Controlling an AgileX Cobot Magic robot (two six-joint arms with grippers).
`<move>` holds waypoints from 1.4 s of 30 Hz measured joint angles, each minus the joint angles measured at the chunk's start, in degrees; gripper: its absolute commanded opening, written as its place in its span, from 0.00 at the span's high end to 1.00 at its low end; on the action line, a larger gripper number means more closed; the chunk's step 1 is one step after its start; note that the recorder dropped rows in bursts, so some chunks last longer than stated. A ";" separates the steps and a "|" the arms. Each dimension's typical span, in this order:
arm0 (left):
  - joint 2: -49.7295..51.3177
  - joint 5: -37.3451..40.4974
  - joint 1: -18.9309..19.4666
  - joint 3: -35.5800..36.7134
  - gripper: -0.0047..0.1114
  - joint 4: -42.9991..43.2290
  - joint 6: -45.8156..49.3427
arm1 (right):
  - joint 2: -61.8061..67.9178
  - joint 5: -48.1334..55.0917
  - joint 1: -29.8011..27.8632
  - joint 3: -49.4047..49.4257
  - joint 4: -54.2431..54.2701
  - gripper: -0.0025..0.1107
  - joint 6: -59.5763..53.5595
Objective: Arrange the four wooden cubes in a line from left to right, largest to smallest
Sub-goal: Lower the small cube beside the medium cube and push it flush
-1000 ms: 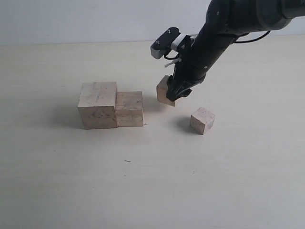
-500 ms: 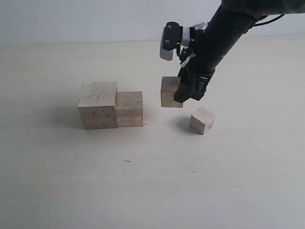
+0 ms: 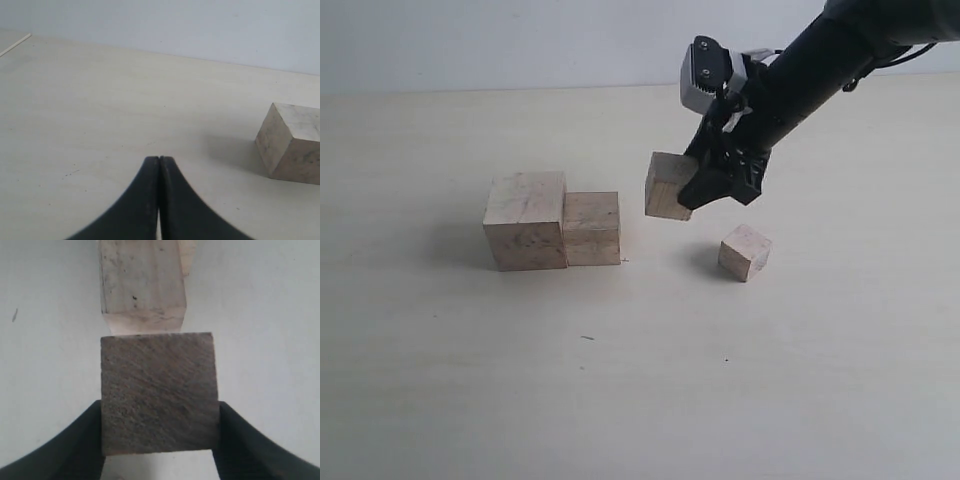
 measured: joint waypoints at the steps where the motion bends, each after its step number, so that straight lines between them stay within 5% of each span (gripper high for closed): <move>1: 0.00 0.00 0.00 0.00 0.96 0.00 0.00 | 0.53 0.42 0.34 0.00 0.42 0.98 -0.77; 42: 0.00 0.00 0.00 0.00 0.96 0.00 0.00 | 9.05 -4.26 2.17 0.12 6.42 0.98 -7.92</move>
